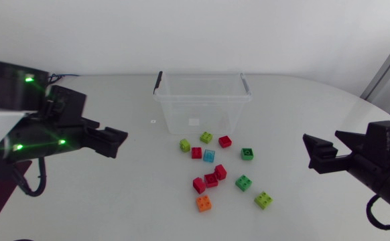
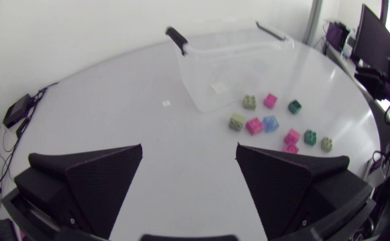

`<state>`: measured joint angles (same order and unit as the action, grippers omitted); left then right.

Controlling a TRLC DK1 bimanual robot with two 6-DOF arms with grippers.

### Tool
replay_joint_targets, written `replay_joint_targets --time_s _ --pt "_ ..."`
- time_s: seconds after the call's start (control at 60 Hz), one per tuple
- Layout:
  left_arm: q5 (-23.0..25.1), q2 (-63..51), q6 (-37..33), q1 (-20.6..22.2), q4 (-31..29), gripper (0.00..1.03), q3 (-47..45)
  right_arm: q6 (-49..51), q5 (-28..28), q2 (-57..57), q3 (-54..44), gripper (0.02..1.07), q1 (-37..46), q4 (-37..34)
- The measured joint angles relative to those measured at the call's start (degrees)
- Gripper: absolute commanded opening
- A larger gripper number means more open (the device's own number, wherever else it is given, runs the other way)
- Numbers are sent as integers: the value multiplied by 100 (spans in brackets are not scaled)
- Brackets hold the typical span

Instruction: Pick up the duplo bricks and place them in the container

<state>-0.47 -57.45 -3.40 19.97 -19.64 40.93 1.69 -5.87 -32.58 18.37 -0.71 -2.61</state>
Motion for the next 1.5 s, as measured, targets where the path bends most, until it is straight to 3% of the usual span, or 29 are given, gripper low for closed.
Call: replay_joint_targets --time_s 0.15,0.283,0.383,0.55,0.9,1.5 --pt "7 -1403 -1268 485 -553 98 651 0 -382 -592 280 102 7 -455" --pt "382 -2411 -1661 857 -1222 98 1154 55 -581 -1010 452 102 11 -767" --pt "634 -3049 -1746 1257 -1644 98 1648 291 -595 -1349 483 102 11 -964" --pt "907 -3692 -1746 1589 -1757 97 2367 669 -616 -1633 520 102 -7 -1362" --pt "925 -4913 -1698 2111 -1779 94 3110 1510 -621 -2428 918 102 -525 -1974" --pt "955 -5600 -1493 2323 -1908 87 3543 1552 -627 -3554 1032 102 -1276 -1934"
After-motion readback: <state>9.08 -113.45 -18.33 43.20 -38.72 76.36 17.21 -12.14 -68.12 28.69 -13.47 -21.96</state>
